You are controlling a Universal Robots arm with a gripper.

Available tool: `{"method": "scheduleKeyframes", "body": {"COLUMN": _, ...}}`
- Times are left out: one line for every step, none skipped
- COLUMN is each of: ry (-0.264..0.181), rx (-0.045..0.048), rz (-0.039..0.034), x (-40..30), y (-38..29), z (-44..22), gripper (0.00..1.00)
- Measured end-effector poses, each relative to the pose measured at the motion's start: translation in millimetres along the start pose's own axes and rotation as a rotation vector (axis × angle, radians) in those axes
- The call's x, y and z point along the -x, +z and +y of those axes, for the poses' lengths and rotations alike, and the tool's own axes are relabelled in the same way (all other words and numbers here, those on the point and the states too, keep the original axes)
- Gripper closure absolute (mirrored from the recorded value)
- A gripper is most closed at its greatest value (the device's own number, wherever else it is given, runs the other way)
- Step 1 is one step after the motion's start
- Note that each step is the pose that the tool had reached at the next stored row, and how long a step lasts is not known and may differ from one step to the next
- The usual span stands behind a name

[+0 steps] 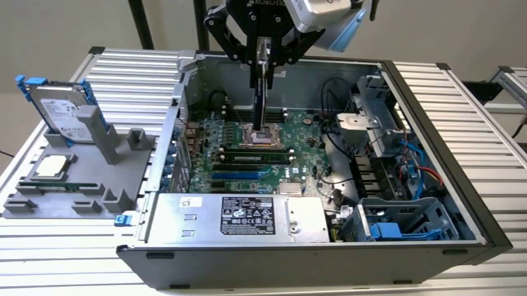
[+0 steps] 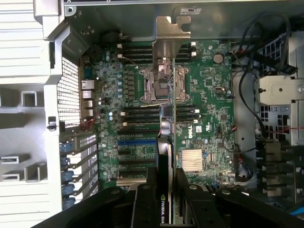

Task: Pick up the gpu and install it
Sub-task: 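Pick up the gpu and move the gpu toward the slot, then insert the gpu into the slot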

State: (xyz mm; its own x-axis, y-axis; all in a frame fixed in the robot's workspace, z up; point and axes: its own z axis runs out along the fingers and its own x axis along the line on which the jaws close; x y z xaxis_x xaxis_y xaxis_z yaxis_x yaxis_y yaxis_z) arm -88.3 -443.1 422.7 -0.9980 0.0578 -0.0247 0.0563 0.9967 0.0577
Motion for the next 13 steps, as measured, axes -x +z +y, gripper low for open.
{"method": "scheduleKeyframes", "body": {"ry": -0.002, "rx": 0.0000, "rz": 0.0001, "x": 0.0, "y": 0.0, "z": 0.0, "gripper": 1.00}}
{"method": "scheduleKeyframes", "body": {"ry": -0.003, "rx": 0.0001, "rz": 0.0002, "x": 0.0, "y": 0.0, "z": 0.0, "gripper": 1.00}}
{"method": "scheduleKeyframes", "body": {"ry": -0.005, "rx": 0.0001, "rz": 0.0003, "x": 0.0, "y": 0.0, "z": 0.0, "gripper": 1.00}}
{"method": "scheduleKeyframes", "body": {"ry": -0.008, "rx": 0.0002, "rz": 0.0004, "x": 0.0, "y": 0.0, "z": 0.0, "gripper": 1.00}}
{"method": "scheduleKeyframes", "body": {"ry": -0.010, "rx": 0.0002, "rz": 0.0006, "x": 0.0, "y": 0.0, "z": 0.0, "gripper": 1.00}}
{"method": "scheduleKeyframes", "body": {"ry": -0.013, "rx": 0.0003, "rz": 0.0007, "x": 0.0, "y": 0.0, "z": 0.0, "gripper": 1.00}}
{"method": "scheduleKeyframes", "body": {"ry": -0.015, "rx": 0.0003, "rz": 0.0008, "x": 0.0, "y": 0.0, "z": 0.0, "gripper": 1.00}}
{"method": "scheduleKeyframes", "body": {"ry": -0.018, "rx": 0.0004, "rz": 0.0010, "x": 0.0, "y": 0.0, "z": 0.0, "gripper": 1.00}}
{"method": "scheduleKeyframes", "body": {"ry": -0.020, "rx": 0.0005, "rz": 0.0012, "x": 0.0, "y": 0.0, "z": 0.0, "gripper": 1.00}}
{"method": "scheduleKeyframes", "body": {"ry": -0.023, "rx": 0.0006, "rz": 0.0013, "x": 0.0, "y": 0.0, "z": 0.0, "gripper": 1.00}}
{"method": "scheduleKeyframes", "body": {"ry": -0.025, "rx": 0.0007, "rz": 0.0014, "x": 0.0, "y": 0.0, "z": 0.0, "gripper": 1.00}}
{"method": "scheduleKeyframes", "body": {"ry": -0.028, "rx": 0.0007, "rz": 0.0016, "x": 0.0, "y": 0.0, "z": 0.0, "gripper": 1.00}}
{"method": "scheduleKeyframes", "body": {"ry": -0.031, "rx": 0.0008, "rz": 0.0017, "x": 0.0, "y": 0.0, "z": 0.0, "gripper": 1.00}}
